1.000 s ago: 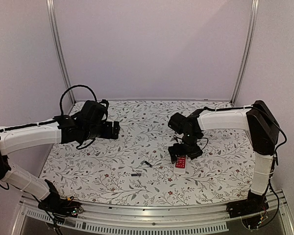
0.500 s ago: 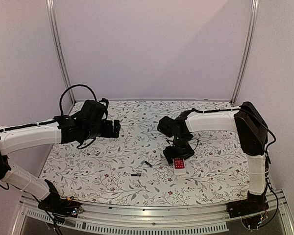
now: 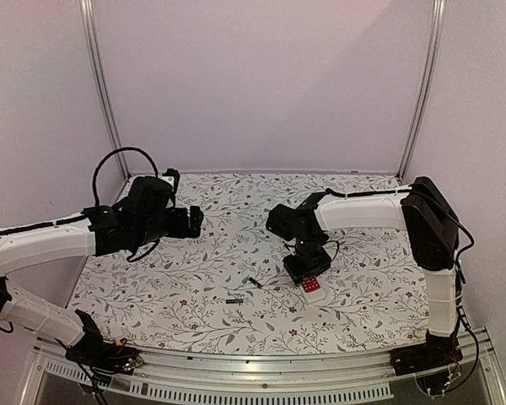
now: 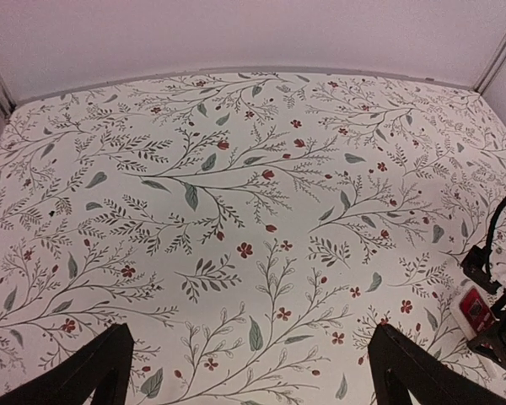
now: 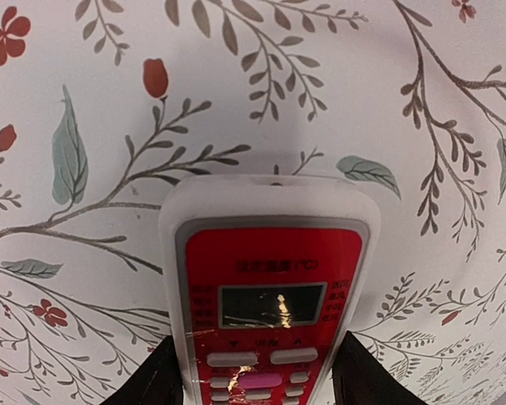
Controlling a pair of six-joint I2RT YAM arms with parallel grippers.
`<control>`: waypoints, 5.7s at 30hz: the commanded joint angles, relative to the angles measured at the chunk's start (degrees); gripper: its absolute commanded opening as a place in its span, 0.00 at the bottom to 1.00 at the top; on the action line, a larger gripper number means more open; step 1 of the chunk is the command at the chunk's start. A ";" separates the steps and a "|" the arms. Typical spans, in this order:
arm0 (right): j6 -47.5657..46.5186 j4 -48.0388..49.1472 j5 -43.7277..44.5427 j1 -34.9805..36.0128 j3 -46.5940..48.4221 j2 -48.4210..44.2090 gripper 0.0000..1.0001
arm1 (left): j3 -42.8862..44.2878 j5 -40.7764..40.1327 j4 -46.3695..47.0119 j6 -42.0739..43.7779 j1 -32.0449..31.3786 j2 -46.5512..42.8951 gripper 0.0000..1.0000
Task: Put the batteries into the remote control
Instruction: Pick up the remote control from the center of the board, then pass from the right arm to the left, then pass from the left arm to the right, then remove the battery cover from the remote control.
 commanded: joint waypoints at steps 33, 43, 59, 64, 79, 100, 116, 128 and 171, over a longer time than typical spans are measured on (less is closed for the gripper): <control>1.15 37.98 -38.88 -2.37 -2.26 -38.68 0.47 | -0.84 55.11 38.76 6.89 -9.43 -2.06 1.00; 2.02 40.99 -39.75 -0.10 -2.18 -38.48 0.48 | 3.76 55.92 44.06 2.63 -12.12 4.59 1.00; 2.08 42.48 -40.22 0.29 -3.53 -39.67 0.48 | 3.17 57.00 54.00 -6.34 -12.23 7.41 0.76; 1.84 42.28 -39.19 0.20 -4.39 -40.92 0.51 | 2.79 54.58 52.42 -5.39 -12.10 6.76 0.62; 0.28 24.17 -22.77 0.26 -0.31 -44.27 0.99 | 10.28 42.13 21.72 14.12 -13.40 3.72 0.40; 4.64 9.61 -13.40 0.27 5.90 -39.33 0.78 | 23.99 19.41 -0.03 26.77 -21.58 14.48 0.34; 11.53 12.88 -20.09 -2.40 1.19 -38.64 0.50 | 24.52 12.59 2.20 32.97 -24.53 16.22 0.33; 12.98 15.74 -25.68 -4.83 -1.71 -39.93 0.17 | 24.73 10.90 1.00 33.77 -24.95 16.48 0.37; 15.21 51.08 -37.05 -11.27 -16.46 -48.46 0.00 | 15.36 50.76 30.80 -15.47 -5.41 10.95 0.62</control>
